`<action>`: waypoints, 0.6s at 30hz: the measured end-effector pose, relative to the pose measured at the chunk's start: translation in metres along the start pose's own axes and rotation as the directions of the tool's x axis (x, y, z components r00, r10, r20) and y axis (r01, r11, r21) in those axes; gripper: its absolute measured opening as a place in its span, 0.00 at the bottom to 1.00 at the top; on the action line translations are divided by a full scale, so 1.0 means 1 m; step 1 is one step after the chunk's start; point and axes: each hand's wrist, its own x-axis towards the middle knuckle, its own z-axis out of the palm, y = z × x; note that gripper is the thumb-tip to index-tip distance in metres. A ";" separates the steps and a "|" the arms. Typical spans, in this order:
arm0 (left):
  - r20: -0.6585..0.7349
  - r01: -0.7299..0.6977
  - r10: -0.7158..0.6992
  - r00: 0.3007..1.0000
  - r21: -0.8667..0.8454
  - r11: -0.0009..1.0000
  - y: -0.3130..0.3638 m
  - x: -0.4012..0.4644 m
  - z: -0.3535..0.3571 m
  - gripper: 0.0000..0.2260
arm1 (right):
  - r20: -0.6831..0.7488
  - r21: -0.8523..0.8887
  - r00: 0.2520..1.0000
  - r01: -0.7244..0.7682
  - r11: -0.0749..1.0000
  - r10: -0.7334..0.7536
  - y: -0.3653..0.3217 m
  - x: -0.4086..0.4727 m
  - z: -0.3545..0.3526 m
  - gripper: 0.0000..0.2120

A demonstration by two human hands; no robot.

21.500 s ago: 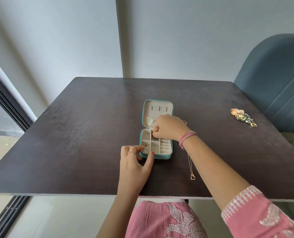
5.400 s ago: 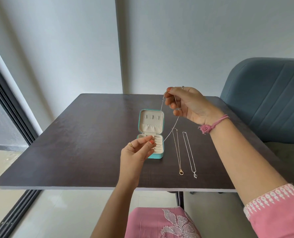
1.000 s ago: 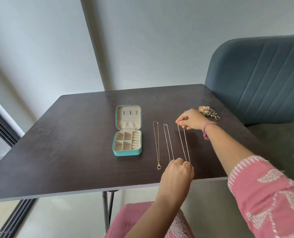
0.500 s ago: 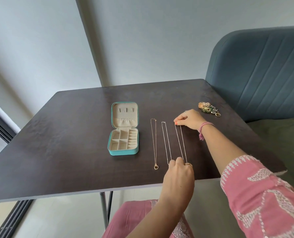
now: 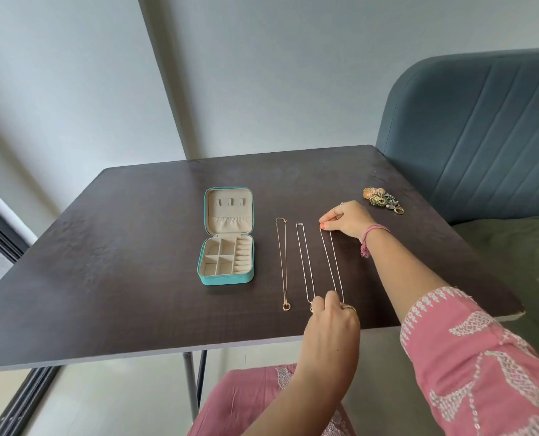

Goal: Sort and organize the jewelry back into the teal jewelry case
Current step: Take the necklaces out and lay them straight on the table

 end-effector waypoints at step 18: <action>-0.209 0.102 -0.249 0.946 -0.537 0.837 -0.052 -0.012 -0.018 0.09 | 0.000 0.038 0.999 -0.037 0.999 0.037 -0.006 -0.006 -0.001 0.08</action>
